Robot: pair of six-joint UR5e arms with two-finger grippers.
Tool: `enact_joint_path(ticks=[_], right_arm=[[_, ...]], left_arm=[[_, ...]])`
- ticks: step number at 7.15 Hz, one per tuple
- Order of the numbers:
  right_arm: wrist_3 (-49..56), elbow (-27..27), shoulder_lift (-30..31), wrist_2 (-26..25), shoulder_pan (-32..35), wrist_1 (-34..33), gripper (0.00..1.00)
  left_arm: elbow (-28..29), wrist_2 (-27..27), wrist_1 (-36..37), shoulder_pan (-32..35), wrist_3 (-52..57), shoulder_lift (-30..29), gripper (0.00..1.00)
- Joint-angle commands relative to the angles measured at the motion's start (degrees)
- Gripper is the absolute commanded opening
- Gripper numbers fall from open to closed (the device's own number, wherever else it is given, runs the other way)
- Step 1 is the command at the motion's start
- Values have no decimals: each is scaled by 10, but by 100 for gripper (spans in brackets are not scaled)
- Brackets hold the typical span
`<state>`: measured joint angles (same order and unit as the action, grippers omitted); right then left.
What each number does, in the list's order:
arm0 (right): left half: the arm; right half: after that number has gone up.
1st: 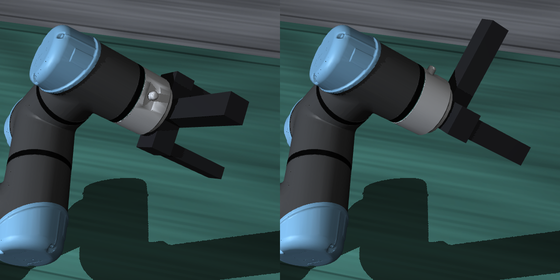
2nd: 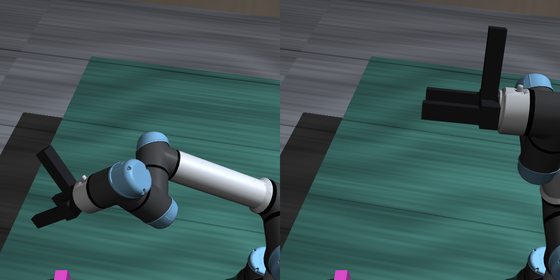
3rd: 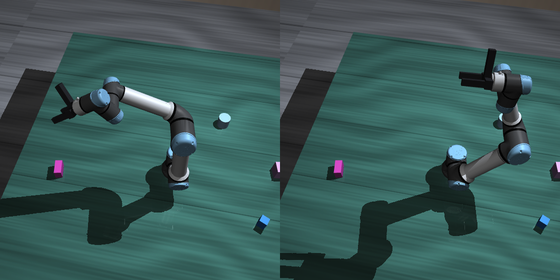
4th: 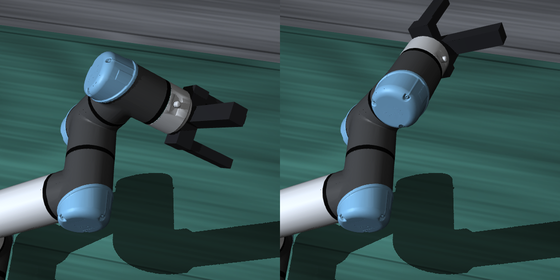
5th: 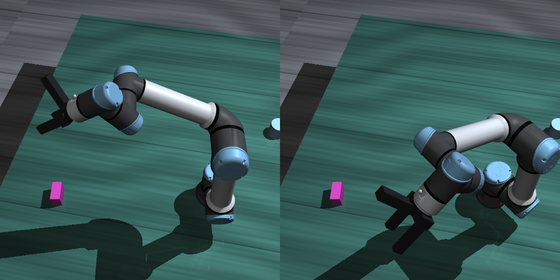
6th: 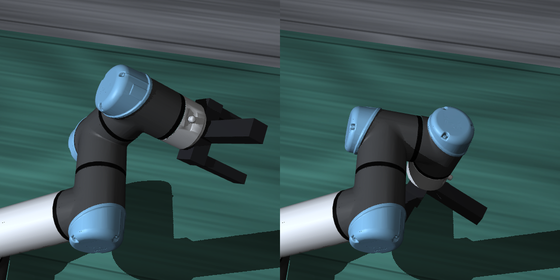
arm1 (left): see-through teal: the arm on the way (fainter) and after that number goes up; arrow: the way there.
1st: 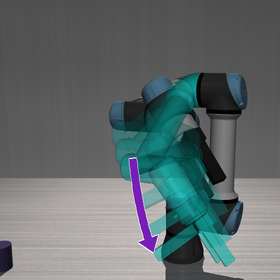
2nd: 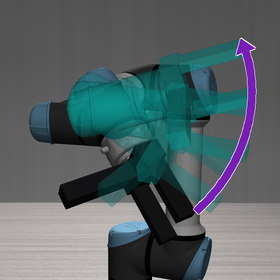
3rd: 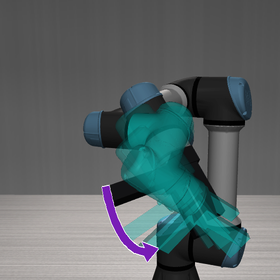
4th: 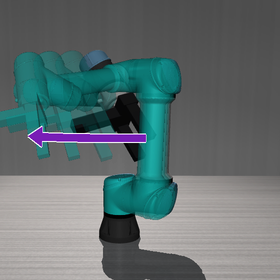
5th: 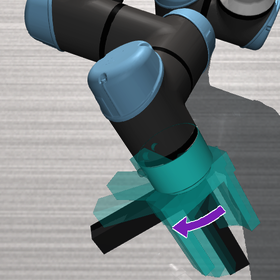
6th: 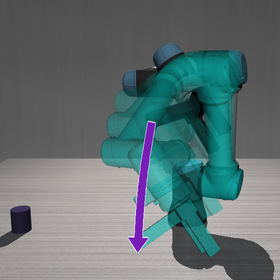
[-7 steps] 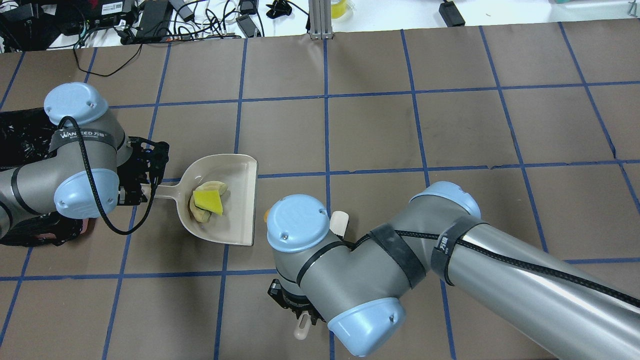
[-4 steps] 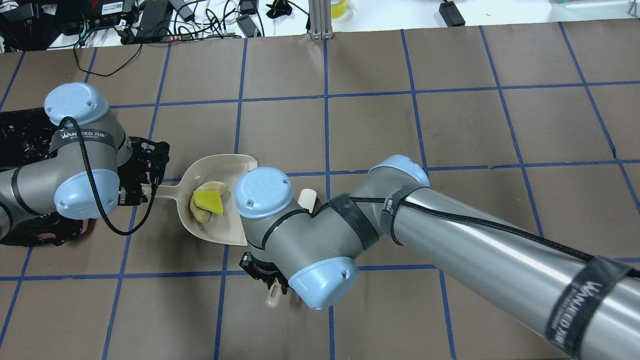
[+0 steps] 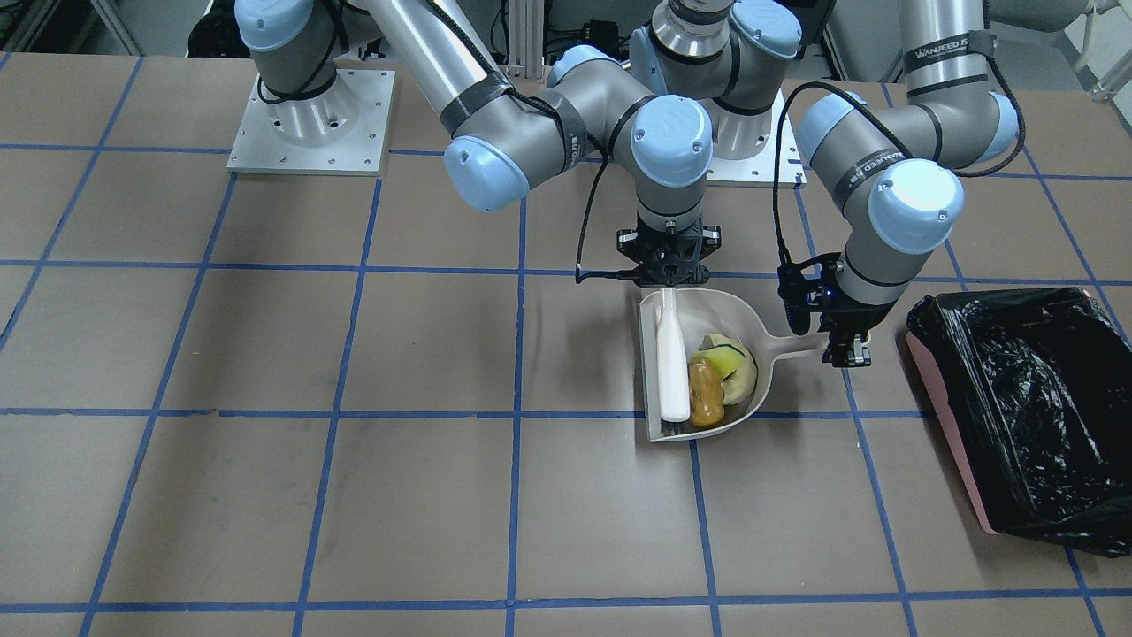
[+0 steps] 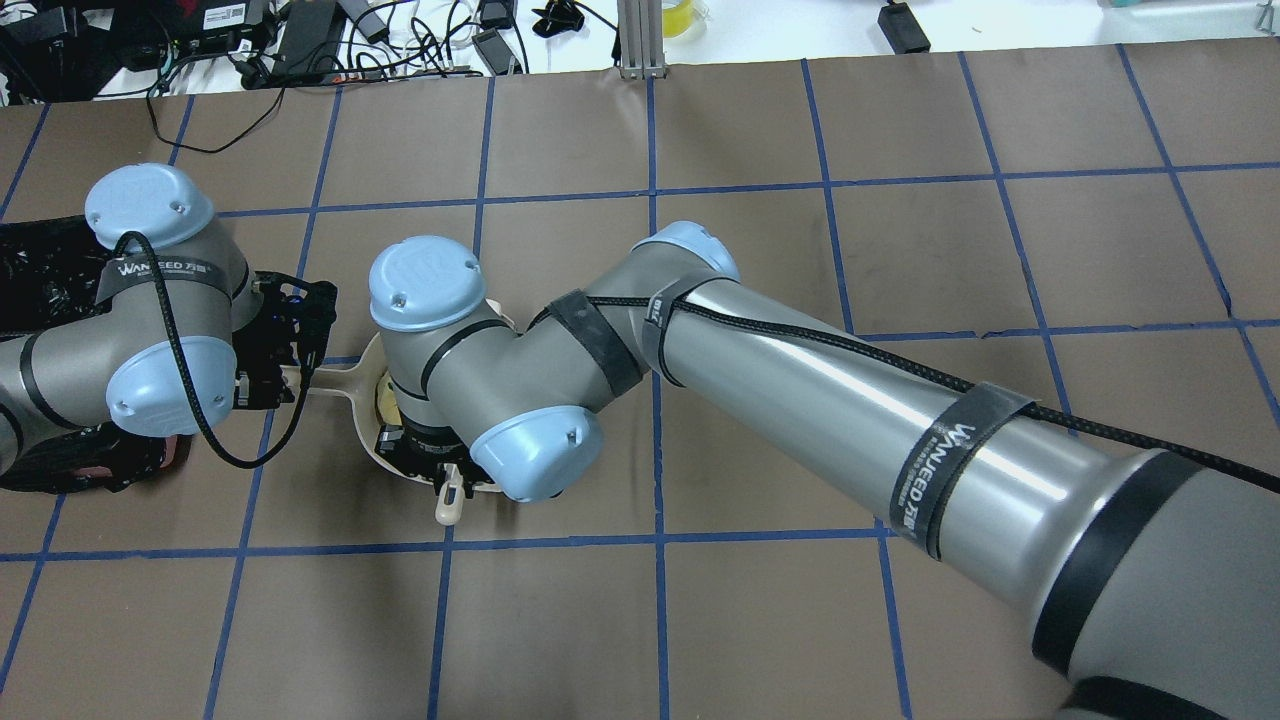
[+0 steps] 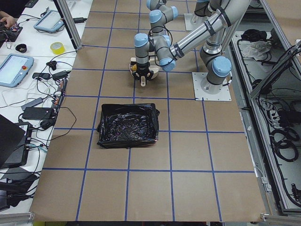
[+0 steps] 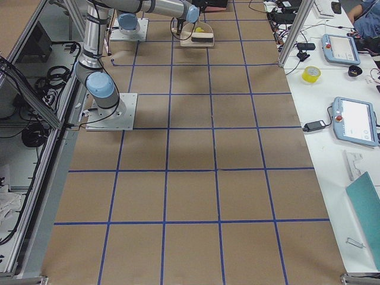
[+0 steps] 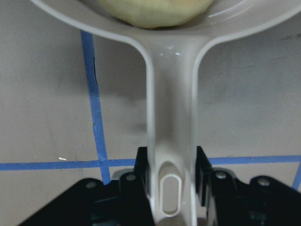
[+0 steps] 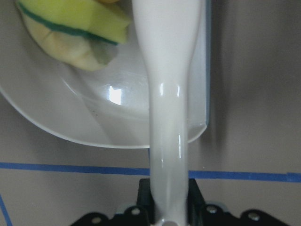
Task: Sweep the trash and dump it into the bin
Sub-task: 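Sweep the yellow potato into the dustpan with the right-held brush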
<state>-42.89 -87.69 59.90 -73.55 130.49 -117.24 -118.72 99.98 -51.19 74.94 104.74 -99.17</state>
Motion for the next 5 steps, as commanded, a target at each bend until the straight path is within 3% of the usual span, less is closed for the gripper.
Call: enact_joint_path(ticks=[1, 3, 5], right_arm=[[16, 11, -3, -1, -1, 10, 0], [24, 9, 39, -50, -14, 113, 0], [33, 9, 80, -65, -79, 138, 0]], left_arm=[[2, -11, 1, -7, 6, -1, 1], [3, -68, -2, -42, 7, -1, 1], [8, -91, -6, -58, 6, -8, 1]])
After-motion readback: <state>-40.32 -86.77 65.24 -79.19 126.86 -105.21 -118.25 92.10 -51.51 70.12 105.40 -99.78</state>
